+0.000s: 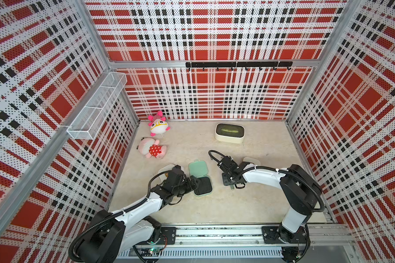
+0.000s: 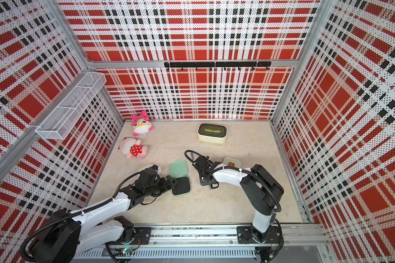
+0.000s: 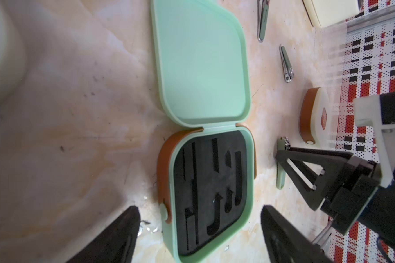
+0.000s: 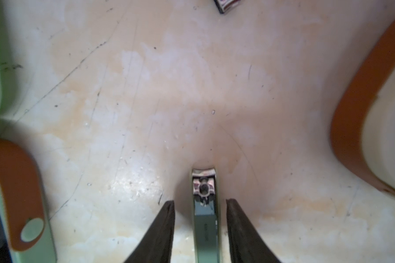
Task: Organize nail clipper sets
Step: Pick up the nail clipper from the center of the board, then place the nail clipper in the storage box.
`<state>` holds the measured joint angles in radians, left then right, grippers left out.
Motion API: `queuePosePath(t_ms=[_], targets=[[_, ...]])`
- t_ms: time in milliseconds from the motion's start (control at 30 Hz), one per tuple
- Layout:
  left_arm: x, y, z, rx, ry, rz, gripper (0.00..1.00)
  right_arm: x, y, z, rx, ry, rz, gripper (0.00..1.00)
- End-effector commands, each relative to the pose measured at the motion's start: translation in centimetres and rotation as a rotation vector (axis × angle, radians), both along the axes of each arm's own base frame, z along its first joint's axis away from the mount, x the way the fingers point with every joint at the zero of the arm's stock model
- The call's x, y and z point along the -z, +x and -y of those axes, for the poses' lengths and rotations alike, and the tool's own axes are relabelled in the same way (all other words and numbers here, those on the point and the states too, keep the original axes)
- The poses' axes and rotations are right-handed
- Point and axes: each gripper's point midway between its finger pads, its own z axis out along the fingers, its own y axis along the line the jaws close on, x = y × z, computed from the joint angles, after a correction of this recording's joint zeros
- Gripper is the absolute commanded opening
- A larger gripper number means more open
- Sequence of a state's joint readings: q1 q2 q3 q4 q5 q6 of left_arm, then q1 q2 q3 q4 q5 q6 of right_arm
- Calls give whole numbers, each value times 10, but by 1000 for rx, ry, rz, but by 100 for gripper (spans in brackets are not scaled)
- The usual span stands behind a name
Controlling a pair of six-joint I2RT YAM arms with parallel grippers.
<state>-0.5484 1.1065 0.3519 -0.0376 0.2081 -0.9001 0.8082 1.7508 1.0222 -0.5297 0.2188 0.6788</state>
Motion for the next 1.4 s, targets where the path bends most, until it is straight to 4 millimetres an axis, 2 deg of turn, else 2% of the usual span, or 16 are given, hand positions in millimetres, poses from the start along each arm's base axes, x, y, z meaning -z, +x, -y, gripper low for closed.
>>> queuePosePath(t_ms=[0,300,400,533,633,800,1033,1200,1367], targets=[[0,-6,11,19,-40,-1,87,7,-3,3,-2,-14,-21,37],[-4,-13,34,53,-109,-6,87,11,-7,-1,-22,14,-39,25],[-3,-14,36,58,-112,-10,87,8,-6,-2,-27,24,-30,23],[-9,-6,26,36,-92,5,86,-4,-3,-6,-42,47,-1,20],[-18,7,9,3,-88,26,85,-17,-1,-13,-67,66,36,19],[-40,41,-13,-30,-87,80,85,-41,2,-45,-164,109,101,17],[-66,95,-16,-24,-123,127,82,-61,2,-107,-270,183,143,16],[-64,124,-4,3,-167,116,80,-61,5,-143,-299,222,149,16],[-57,134,5,8,-223,102,79,-55,4,-161,-301,248,144,16]])
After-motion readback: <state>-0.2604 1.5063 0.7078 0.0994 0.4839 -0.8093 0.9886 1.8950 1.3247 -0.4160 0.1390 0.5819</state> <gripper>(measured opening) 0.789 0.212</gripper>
